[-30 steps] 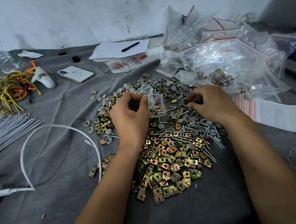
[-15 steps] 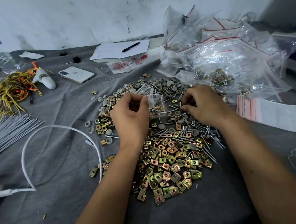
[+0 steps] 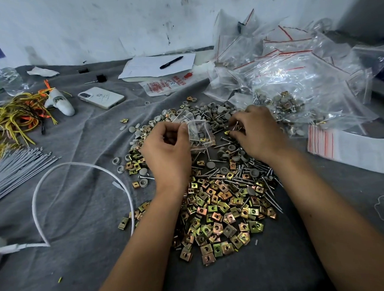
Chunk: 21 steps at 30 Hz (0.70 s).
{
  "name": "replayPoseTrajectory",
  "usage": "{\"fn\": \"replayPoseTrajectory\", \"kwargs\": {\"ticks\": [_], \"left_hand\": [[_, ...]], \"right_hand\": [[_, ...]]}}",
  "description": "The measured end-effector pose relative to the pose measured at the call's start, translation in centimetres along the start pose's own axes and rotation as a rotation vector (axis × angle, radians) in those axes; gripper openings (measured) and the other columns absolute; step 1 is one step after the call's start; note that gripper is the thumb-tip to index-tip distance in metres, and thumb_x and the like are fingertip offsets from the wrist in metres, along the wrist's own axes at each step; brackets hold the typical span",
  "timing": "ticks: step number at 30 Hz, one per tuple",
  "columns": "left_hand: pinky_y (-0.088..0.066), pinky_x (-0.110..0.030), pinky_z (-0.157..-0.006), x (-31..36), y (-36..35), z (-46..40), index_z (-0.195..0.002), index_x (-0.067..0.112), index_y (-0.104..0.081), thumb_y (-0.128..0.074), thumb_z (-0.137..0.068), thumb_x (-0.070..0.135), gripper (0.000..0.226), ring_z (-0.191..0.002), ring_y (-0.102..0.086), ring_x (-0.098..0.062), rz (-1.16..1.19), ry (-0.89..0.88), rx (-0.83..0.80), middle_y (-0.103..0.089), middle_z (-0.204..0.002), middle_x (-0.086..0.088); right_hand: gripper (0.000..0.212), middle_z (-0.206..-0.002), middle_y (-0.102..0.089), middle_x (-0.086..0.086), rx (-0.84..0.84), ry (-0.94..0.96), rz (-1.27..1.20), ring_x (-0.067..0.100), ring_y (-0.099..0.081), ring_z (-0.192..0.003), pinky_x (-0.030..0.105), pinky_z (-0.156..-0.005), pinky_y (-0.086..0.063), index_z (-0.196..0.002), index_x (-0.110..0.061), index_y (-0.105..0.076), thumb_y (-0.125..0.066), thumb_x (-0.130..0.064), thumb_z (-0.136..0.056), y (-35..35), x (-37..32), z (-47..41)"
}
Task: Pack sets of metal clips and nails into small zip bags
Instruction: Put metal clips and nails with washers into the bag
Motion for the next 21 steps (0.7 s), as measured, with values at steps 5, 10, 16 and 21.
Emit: {"fn": "replayPoseTrajectory", "kwargs": {"ticks": [5,10,16,21], "left_hand": [[-0.040,-0.014,-0.051,0.0,0.6,-0.3,-0.074,0.024,-0.065,-0.072,-0.095,0.013,0.025,-0.055,-0.048,0.000,0.072,0.029,0.123,-0.058,-0.064,0.011],[-0.042,-0.015,-0.052,-0.3,0.6,-0.4,-0.076,0.020,-0.066,-0.072,-0.096,0.015,0.021,-0.057,-0.050,-0.004,0.055,0.048,0.114,-0.061,-0.068,0.004],[-0.041,-0.010,-0.054,0.3,0.2,0.1,-0.079,0.015,-0.070,-0.074,-0.095,0.013,0.016,-0.058,-0.054,0.002,-0.051,-0.062,0.014,-0.064,-0.067,0.009],[-0.041,-0.009,-0.054,0.4,0.1,0.1,-0.080,0.015,-0.071,-0.074,-0.094,0.013,0.014,-0.058,-0.056,0.003,-0.063,-0.070,0.013,-0.063,-0.066,0.011]], "right_hand": [[0.020,-0.118,-0.060,0.009,-0.052,-0.002,0.040,0.032,-0.045,-0.123,0.045,-0.098,-0.043,-0.112,-0.026,-0.072,-0.073,-0.032,-0.093,-0.6,-0.2,-0.6],[0.011,-0.111,-0.060,0.003,-0.040,0.067,-0.010,0.025,-0.048,-0.116,0.041,-0.095,-0.043,-0.102,-0.020,-0.068,-0.072,-0.026,-0.093,-0.6,-0.6,-0.2],[0.013,-0.095,-0.067,-0.008,0.242,0.347,-0.425,0.004,-0.062,-0.087,0.013,-0.082,-0.050,-0.102,-0.015,-0.071,-0.075,-0.014,-0.090,1.7,-4.5,1.9],[0.022,-0.102,-0.074,0.001,0.181,0.372,-0.384,0.007,-0.066,-0.089,0.012,-0.087,-0.052,-0.107,-0.012,-0.076,-0.080,-0.009,-0.086,1.2,-5.9,2.2]]}}
Point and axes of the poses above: each hand's wrist, its own z-axis away from the middle knuckle, its own y-axis out of the back of the hand, x = y × z, the point moved 3 cm from there along -z, towards the middle knuckle
